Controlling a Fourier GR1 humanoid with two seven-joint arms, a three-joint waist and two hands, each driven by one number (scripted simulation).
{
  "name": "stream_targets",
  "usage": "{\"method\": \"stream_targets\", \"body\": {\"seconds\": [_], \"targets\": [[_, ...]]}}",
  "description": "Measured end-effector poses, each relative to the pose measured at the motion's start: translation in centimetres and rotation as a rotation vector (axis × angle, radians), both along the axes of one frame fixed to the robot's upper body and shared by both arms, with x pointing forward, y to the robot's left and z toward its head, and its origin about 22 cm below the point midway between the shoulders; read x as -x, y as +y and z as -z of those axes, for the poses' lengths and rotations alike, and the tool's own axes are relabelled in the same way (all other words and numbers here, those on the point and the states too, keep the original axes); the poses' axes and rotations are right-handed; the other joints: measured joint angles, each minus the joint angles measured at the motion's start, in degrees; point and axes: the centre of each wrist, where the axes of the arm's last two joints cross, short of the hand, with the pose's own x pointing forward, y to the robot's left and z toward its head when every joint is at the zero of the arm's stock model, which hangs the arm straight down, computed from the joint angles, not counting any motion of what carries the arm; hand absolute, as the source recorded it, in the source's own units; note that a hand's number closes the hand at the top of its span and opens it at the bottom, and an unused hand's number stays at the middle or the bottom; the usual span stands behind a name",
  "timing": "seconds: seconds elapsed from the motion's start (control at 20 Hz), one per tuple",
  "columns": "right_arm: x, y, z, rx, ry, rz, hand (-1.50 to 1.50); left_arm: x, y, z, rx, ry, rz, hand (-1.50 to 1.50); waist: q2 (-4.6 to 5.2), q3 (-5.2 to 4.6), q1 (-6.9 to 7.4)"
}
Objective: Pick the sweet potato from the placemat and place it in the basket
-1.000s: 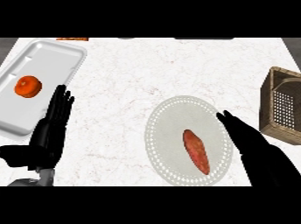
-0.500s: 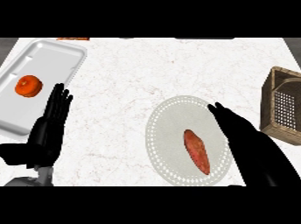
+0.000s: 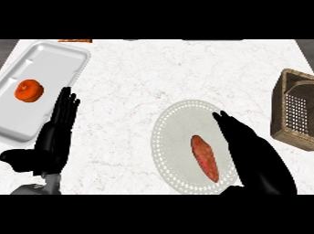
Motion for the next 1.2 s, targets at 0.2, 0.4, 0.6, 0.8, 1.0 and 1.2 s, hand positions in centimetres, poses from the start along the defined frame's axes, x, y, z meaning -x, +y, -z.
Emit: {"method": "stream_targets", "body": {"seconds": [0.2, 0.4, 0.6, 0.8, 1.0, 1.2], "targets": [[0.0, 1.1, 1.2, 0.000, 0.009, -0.003, -1.50, 0.2, 1.0, -0.1, 0.003, -0.002, 0.002, 0.00, 0.00, 0.02, 0.07], [0.2, 1.6, 2.1, -0.001, 0.007, -0.003, -1.50, 0.0, 0.9, -0.2, 0.004, 0.005, 0.000, 0.00, 0.01, 0.04, -0.02], [0.4, 2.1, 3.1, 0.022, 0.003, 0.012, -1.50, -0.3, 1.2, -0.2, 0.007, -0.001, -0.005, 0.00, 0.02, 0.05, -0.05], [-0.1, 2.0, 3.9, 0.045, -0.001, 0.037, -1.50, -0.1, 1.5, -0.2, 0.002, -0.001, 0.000, 0.00, 0.02, 0.05, 0.00], [-0.6, 2.8, 4.7, 0.052, 0.001, 0.050, -1.50, 0.1, 1.3, 0.0, 0.003, -0.003, 0.005, 0.00, 0.03, 0.05, 0.05], [-0.9, 2.7, 5.9, 0.060, 0.015, 0.073, -1.50, 0.5, 1.4, -0.4, 0.002, 0.001, 0.002, 0.00, 0.03, 0.06, 0.05]]}}
